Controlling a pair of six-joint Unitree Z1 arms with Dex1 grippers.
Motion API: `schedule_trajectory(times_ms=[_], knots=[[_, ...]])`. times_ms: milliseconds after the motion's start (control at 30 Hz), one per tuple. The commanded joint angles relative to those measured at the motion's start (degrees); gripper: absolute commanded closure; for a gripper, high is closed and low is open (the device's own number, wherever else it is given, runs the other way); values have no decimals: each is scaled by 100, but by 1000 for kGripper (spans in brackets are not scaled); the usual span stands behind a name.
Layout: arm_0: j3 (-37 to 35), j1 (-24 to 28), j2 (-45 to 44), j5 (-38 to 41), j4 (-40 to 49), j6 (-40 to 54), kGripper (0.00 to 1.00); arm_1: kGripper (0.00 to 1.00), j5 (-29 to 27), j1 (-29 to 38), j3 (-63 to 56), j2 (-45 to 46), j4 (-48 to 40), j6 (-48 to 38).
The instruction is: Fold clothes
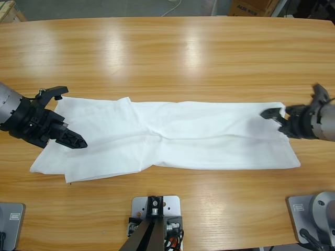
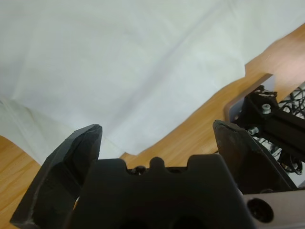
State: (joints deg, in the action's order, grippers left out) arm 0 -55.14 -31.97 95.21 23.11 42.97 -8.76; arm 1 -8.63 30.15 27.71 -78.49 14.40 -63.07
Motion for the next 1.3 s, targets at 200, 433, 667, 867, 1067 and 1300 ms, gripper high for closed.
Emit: schedule_trajectory(times_ms=[200, 433, 667, 867, 1067, 1300], knots=[[-20, -63, 63, 62, 80, 50, 92, 266, 175, -1071, -182, 698, 773, -408], [7, -72, 86, 62, 71, 50, 92, 317, 966, -1073, -168, 642, 764, -401], [49, -72, 59, 62, 75, 50, 92, 314, 1077, -1064, -280, 160, 258, -364], [38, -72, 75, 62, 71, 50, 92, 312, 666, -1064, -224, 420, 833, -399], [44, -72, 68, 61, 73, 50, 92, 312, 731, -1064, -233, 225, 668, -399], [59, -72, 59, 57, 80, 50, 92, 321, 778, -1064, -240, 47, 446, -364]])
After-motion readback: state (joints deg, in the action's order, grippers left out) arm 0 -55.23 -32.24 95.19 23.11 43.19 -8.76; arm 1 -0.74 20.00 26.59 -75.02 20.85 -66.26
